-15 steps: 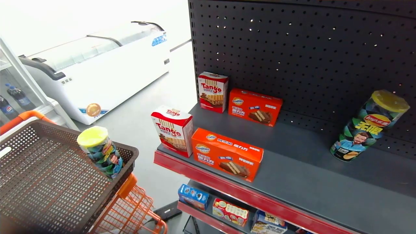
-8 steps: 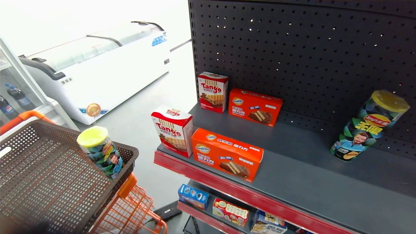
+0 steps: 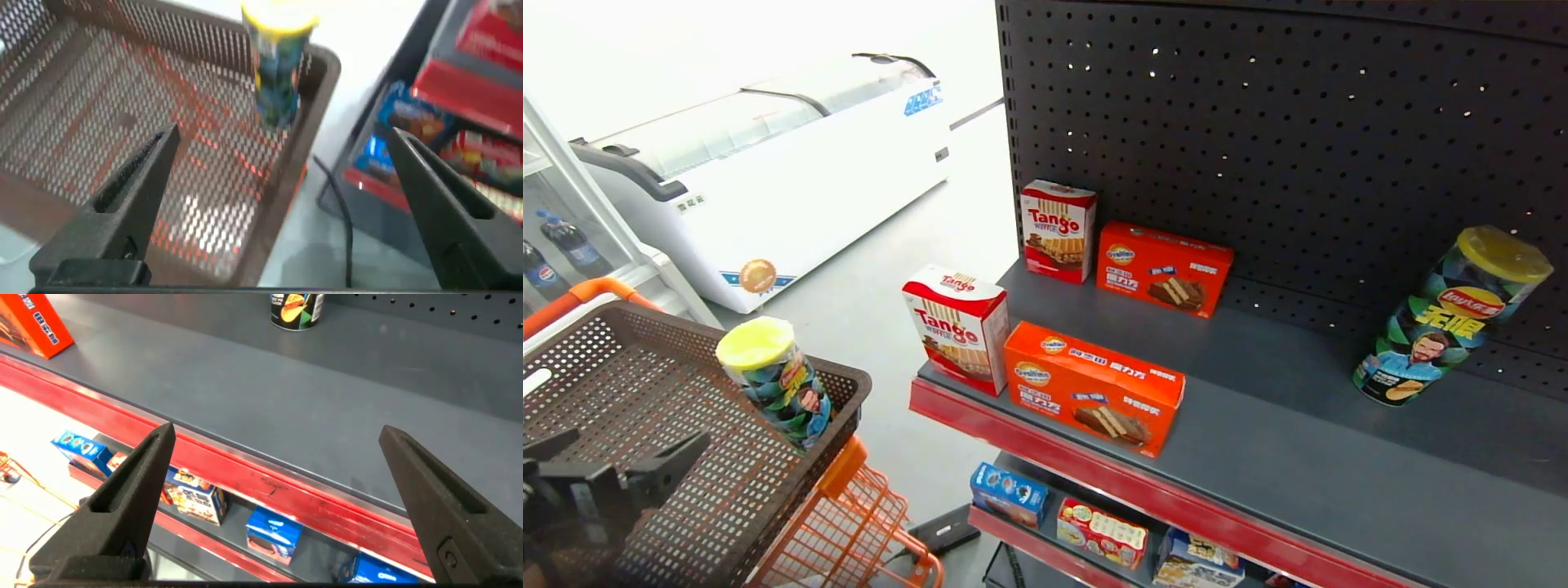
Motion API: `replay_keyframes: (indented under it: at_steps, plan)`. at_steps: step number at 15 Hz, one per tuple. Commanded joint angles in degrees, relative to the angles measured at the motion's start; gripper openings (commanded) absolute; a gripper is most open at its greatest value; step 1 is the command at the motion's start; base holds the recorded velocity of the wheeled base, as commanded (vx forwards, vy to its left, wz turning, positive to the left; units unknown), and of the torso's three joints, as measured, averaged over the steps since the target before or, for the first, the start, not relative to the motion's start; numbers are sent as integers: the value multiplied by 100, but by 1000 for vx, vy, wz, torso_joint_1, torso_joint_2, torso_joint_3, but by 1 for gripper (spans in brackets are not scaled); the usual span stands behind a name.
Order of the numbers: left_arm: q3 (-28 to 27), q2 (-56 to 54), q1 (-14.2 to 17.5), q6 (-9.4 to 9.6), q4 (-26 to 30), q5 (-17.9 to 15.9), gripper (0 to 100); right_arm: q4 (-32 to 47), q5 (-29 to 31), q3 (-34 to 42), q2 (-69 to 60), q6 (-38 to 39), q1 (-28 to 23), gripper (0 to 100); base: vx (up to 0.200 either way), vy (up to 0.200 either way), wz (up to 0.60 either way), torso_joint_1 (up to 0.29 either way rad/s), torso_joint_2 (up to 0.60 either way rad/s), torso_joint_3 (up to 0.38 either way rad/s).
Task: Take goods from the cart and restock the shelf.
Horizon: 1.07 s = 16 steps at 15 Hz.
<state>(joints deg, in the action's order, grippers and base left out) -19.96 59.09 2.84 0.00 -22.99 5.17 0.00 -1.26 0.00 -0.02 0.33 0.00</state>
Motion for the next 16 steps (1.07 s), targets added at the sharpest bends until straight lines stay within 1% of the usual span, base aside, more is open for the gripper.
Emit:
replay_keyframes:
  at_steps: [1, 2, 3, 4, 5, 6, 7, 11, 13, 15, 16]
  plan:
    - [616, 1703, 111, 62, -1849, -25, 100, 0, -6, 0, 2, 2, 0, 100, 0, 0, 0, 0, 0, 0]
    - [748, 1949, 138, 88, -2236, -25, 100, 0, -6, 0, 2, 2, 0, 100, 0, 0, 0, 0, 0, 0]
    - [967, 2494, 173, 105, -3089, -25, 100, 0, -6, 0, 2, 2, 9, 100, 0, 0, 0, 0, 0, 0]
    - [967, 2511, 173, 114, -3124, -25, 100, 0, 3, 0, 2, 2, 0, 100, 0, 0, 0, 0, 0, 0]
    - [1020, 2889, 147, 167, -3616, -25, 100, 0, 3, 0, 2, 2, 0, 100, 0, 0, 0, 0, 0, 0]
    - [1002, 3372, 191, 220, -4170, -16, 100, 0, 3, 0, 2, 2, 0, 100, 0, 0, 0, 0, 0, 0]
    - [1002, 3750, 208, 202, -4662, -16, 100, 0, -6, 0, 2, 2, 0, 100, 0, 0, 0, 0, 0, 0]
    - [888, 4770, 199, 167, -5760, -16, 100, 0, -6, 0, 2, 2, 0, 100, 0, 0, 0, 0, 0, 0]
    - [704, 5455, 208, 149, -6384, -7, 100, 0, -6, 0, 2, 2, 0, 100, 0, 0, 0, 0, 0, 0]
    - [414, 5851, 208, 149, -6701, -7, 100, 0, -6, 0, 2, 2, 0, 100, 0, 0, 0, 0, 0, 0]
    - [273, 5956, 208, 149, -6701, -7, 100, 0, 3, 0, 2, 2, 0, 100, 0, 0, 0, 0, 0, 0]
